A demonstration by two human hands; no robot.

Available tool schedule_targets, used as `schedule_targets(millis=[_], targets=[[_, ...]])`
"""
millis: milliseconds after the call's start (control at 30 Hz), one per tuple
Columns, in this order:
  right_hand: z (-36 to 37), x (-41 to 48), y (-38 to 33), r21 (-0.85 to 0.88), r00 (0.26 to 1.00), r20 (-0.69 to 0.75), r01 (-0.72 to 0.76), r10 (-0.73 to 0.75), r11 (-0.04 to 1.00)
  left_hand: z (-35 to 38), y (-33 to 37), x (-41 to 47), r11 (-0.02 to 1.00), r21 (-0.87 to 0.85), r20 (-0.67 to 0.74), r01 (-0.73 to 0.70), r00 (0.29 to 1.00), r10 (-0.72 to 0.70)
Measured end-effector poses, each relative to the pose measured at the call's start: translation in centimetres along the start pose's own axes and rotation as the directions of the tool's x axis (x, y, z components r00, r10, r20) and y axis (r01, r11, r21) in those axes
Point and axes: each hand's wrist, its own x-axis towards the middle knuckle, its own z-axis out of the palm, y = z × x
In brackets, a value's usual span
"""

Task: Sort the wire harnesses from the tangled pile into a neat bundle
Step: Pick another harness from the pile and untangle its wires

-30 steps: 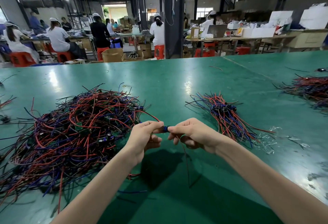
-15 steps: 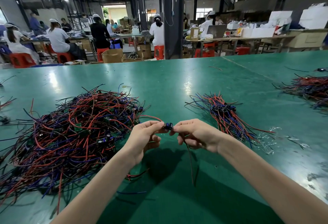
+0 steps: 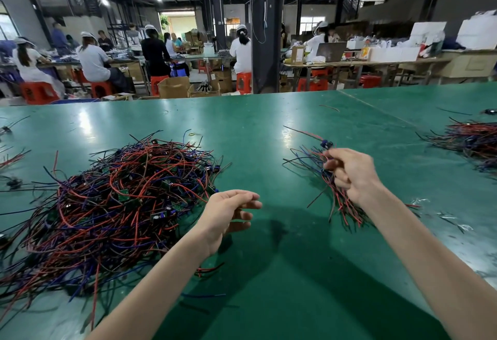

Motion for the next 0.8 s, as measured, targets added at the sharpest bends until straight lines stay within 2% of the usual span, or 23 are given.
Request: schedule_targets(millis=[67, 133, 167, 233, 267, 367, 467, 600, 700, 800], targets=[[-1.2, 1.2, 0.9, -0.095, 0.993, -0.112, -0.04, 0.029, 0.995, 0.3, -0.2, -0.1, 0.994, 0.108, 0.001, -0.034, 0.999, 0.034], [-2.0, 1.8, 1.7, -0.207, 0.979, -0.199, -0.082, 0.04, 0.975, 0.6, -0.5, -0.3, 0.931, 0.329, -0.023, -0.16, 0.984, 0.177], [-2.3, 2.0, 2.0, -0.262, 0.971, -0.238, -0.091, 0.027, 0.961, 0.6, -0.8, -0.3, 0.839, 0.477, -0.021, -0.261, 0.951, 0.307], [-2.5, 2.0, 2.3, -0.358, 0.956, -0.292, -0.077, -0.033, 0.931, 0.5, -1.1, -0.6, 0.554, 0.711, 0.073, -0.433, 0.83, 0.554], [-2.4, 1.9, 2.2, -0.405, 0.95, -0.304, -0.058, -0.075, 0.912, 0.4, -1.1, -0.7, 0.415, 0.77, 0.141, -0.485, 0.764, 0.63], [-2.1, 1.4, 2.1, -0.585, 0.929, -0.285, 0.026, -0.235, 0.811, 0.3, -0.7, -1.2, 0.109, 0.827, 0.312, -0.552, 0.611, 0.728], [-2.3, 1.4, 2.2, -0.734, 0.886, -0.274, 0.059, -0.374, 0.677, 0.2, -0.3, -1.3, -0.097, 0.844, 0.427, -0.527, 0.552, 0.717], [-2.7, 1.3, 2.5, -0.839, 0.856, -0.213, 0.086, -0.471, 0.537, 0.6, -0.2, -1.4, -0.174, 0.846, 0.471, -0.504, 0.553, 0.687], [-1.9, 0.3, 3.0, -0.891, 0.798, -0.071, 0.219, -0.598, 0.398, -0.5, 0.8, -1.3, -0.092, 0.912, 0.354, -0.401, 0.651, 0.672], [0.1, -1.6, 4.0, -0.913, 0.765, 0.147, 0.349, -0.627, 0.212, -3.3, 2.8, -1.2, -0.002, 0.962, 0.188, -0.275, 0.654, 0.733]])
